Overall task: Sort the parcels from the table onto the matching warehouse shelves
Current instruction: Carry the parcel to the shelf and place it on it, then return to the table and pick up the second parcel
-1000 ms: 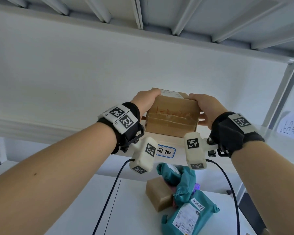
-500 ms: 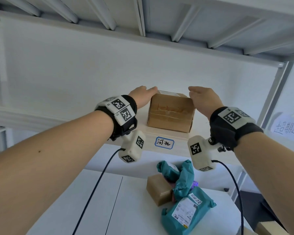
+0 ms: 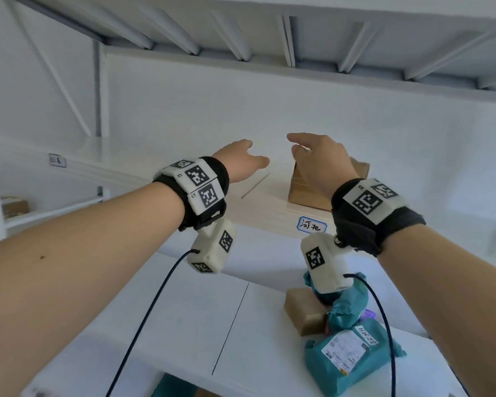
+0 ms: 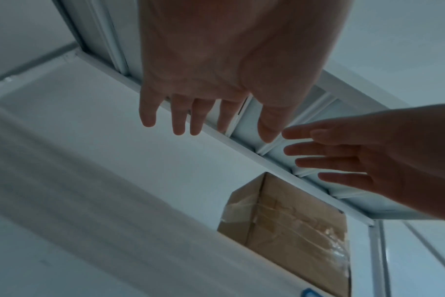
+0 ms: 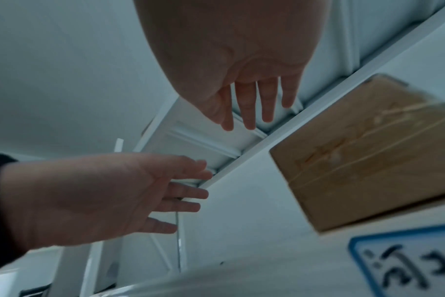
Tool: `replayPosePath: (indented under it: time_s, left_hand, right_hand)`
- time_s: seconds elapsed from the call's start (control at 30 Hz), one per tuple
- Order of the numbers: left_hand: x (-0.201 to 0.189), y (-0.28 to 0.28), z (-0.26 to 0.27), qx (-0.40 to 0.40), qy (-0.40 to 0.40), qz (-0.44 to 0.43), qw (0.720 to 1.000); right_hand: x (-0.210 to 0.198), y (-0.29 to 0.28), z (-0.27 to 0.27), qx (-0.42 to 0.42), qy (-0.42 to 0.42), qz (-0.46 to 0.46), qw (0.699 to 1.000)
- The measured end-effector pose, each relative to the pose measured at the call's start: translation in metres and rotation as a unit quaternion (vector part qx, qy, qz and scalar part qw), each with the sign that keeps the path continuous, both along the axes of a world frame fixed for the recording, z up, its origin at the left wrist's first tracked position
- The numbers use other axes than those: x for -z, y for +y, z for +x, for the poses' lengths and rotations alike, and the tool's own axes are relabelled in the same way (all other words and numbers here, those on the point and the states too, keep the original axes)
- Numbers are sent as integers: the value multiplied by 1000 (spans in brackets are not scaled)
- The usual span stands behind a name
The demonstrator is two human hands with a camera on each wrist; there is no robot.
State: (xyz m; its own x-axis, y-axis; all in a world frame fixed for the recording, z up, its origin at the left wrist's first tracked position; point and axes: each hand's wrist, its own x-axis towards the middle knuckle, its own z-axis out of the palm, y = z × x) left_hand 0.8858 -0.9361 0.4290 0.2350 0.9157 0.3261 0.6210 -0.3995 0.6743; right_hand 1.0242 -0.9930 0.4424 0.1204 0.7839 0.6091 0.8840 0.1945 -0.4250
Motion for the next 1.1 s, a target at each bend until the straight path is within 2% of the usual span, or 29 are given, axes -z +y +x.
replayPosePath:
  time_s: [0.13, 0.27, 0.4, 0.57, 0.63, 0.9, 1.1]
  left_hand:
    - [17, -11, -36, -66, 56, 9, 996]
    - [40, -18, -76, -128, 132, 16, 983]
    - [67, -25, -118, -182, 239, 35, 953]
    - [98, -26, -181, -190, 331, 16, 924]
    - [111, -22, -216, -199, 347, 6, 917]
    - [167, -3, -373, -230, 355, -66, 904]
    - [178, 18, -491, -226, 360, -90, 901]
  right_hand:
    - [20, -3, -30, -50, -12, -9, 999]
    - [47, -3, -62, -83, -25, -55, 995]
    - [75, 4, -101, -95, -55, -85, 990]
    - [108, 22, -169, -131, -122, -151, 972]
    - [122, 32, -204, -146, -151, -173, 962]
    - [176, 71, -363, -175, -165, -207, 948]
    - [202, 103, -475, -192, -169, -237, 937]
